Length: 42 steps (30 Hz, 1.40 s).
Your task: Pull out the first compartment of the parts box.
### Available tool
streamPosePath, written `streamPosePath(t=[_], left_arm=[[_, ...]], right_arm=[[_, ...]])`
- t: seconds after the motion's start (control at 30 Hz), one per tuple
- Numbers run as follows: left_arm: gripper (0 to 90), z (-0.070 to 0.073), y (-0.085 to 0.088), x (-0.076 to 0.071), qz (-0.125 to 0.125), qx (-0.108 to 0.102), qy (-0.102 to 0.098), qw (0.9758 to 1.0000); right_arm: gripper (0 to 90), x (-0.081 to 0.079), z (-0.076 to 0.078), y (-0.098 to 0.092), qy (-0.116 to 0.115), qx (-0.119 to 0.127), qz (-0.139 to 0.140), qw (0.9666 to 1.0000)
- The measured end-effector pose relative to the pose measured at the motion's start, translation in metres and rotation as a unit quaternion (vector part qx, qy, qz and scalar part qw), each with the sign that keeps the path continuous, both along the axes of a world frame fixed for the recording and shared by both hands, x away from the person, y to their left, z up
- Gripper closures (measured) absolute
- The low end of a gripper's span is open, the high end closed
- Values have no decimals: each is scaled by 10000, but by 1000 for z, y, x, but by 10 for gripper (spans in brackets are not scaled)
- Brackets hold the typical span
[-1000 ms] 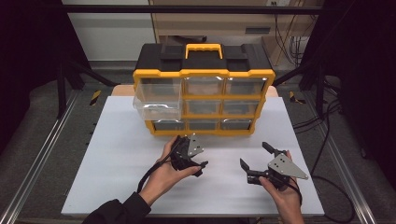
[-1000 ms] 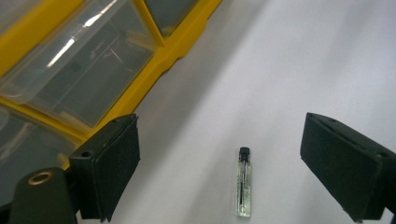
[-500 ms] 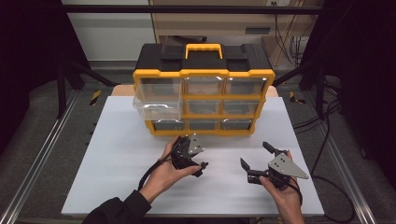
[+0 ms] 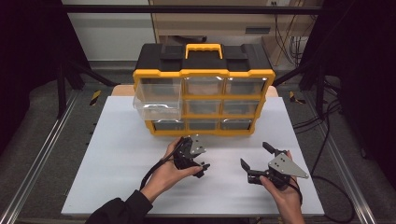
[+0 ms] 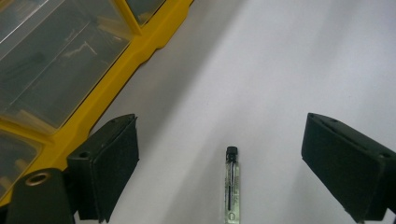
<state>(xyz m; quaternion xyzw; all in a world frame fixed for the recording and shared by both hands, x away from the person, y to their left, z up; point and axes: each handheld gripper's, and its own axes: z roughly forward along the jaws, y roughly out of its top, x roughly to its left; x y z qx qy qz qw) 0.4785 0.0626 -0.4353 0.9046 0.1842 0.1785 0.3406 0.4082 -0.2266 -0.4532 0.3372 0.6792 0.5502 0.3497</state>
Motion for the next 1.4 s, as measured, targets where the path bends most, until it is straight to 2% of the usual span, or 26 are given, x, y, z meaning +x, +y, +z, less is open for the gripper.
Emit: streamPosePath(t=[0.23,0.43,0.57,0.63,0.73,0.97,1.1,1.13,1.23,1.4], left_arm=[[108,0,4,1,-7,28,48,10000],[119,-6,12,5,98,-40,199,9997],[134,-12,14,7,105,61,274,9996],[136,-15,13,6,204,63,318,9993],[150,-19,14,6,197,88,331,9992],[175,-24,14,2,103,70,527,9985],[227,-22,15,0,73,75,541,9985],[238,-23,14,-1,97,7,585,9982],[291,-24,16,-1,-53,218,558,9982],[347,-27,18,-1,67,209,632,9978]], right_arm=[[41,0,-1,1,5,-50,6,10000],[40,0,-1,1,54,-30,7,10000],[40,0,-2,1,59,-34,6,10000],[41,0,-2,1,60,-36,1,10000],[41,0,-1,1,57,-3,-14,10000],[41,0,-1,0,67,3,-12,10000],[42,0,-1,1,79,4,-14,10000],[43,0,-1,0,79,7,-18,10000],[45,0,-1,0,95,24,-42,9999],[45,0,-1,-1,98,19,-40,9999]])
